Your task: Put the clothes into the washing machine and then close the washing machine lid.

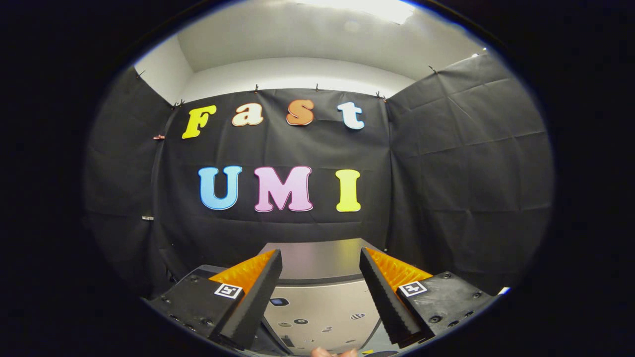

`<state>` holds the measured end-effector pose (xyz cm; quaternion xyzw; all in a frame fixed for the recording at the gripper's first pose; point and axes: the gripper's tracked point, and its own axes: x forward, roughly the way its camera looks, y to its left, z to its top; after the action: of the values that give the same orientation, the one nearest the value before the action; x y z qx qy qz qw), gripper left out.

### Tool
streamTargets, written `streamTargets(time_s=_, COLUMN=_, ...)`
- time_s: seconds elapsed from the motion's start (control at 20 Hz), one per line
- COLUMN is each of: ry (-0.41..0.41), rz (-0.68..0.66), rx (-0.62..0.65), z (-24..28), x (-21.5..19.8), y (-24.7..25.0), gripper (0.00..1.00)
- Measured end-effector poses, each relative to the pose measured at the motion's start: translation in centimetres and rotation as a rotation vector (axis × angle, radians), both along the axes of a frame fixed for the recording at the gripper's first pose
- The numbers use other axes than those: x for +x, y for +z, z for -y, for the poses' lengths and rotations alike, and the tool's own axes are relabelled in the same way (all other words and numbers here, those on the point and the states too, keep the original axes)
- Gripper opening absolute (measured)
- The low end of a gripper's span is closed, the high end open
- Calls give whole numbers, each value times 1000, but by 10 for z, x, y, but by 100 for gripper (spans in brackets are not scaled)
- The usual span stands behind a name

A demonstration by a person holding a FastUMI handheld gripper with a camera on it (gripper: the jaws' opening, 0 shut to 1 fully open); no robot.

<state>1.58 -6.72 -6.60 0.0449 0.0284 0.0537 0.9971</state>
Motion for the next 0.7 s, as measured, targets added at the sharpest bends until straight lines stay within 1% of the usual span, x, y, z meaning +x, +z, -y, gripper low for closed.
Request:
streamTargets(time_s=0.25, ry=-53, rz=9, rx=7, z=20, x=-15, y=0, gripper=98)
streamTargets(time_s=0.4, ry=-51, rz=21, rx=4, z=14, x=-18, y=4, gripper=98)
streamTargets(time_s=0.7, ry=-18, rz=23, rx=-36, z=1, x=-25, y=4, gripper=98)
